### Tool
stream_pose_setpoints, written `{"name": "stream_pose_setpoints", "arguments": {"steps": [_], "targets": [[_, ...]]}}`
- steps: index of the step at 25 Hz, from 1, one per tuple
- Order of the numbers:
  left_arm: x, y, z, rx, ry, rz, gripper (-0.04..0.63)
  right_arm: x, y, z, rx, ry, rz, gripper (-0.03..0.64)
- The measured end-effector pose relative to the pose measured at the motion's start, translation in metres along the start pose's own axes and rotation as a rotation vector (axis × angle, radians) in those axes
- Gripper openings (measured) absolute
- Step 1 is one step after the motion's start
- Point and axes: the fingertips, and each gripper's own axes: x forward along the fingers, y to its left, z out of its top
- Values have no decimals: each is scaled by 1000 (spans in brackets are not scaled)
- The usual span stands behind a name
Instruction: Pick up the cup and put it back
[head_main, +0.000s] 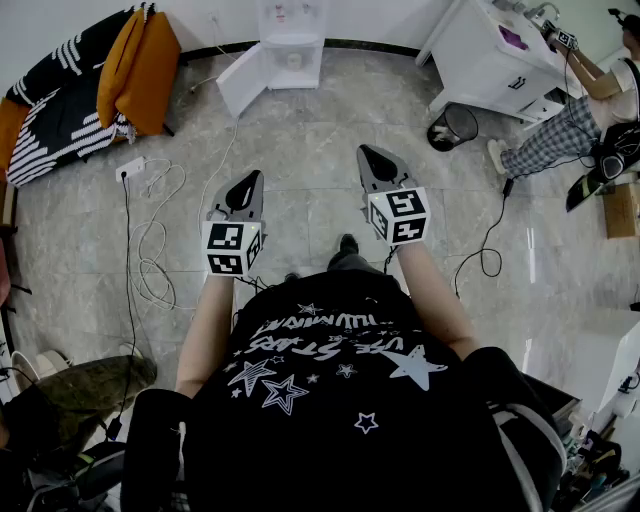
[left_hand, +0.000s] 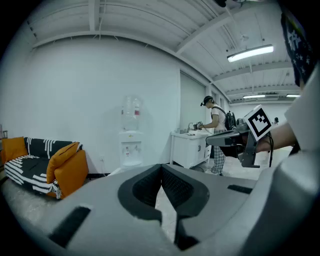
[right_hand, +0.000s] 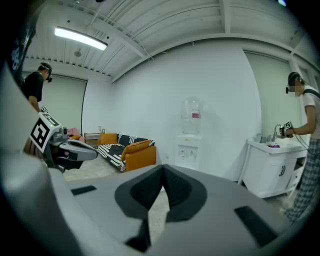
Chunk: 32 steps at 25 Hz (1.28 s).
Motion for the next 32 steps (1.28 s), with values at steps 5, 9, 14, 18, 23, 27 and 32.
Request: {"name": "stream_pose_setpoints", "arguments": {"steps": [5,9,14,18,23,27,32], "targets": [[-5,2,-7,-24,8,20,10,0,-1,-4,14,12,6,6],[-12,5,-30,-57,56,17,9,6,10,-20,30,48,19,6],[-32,13,-73,-106,132,14,11,5,27,-44,57,78,4,6],[-35,24,-70,-78,123,-2,11,4,27,-39,106,36,-31,6],[-21,40,-50,-61,89,-7,10,10,17,-32,130,25,-30,99],[-6,53,-38,-75,68,23,11,25,2,-38,154,40,-17,197],[16,67,-38,-111,83,56,11,63,-24,-47,232,37,-24,284]]}}
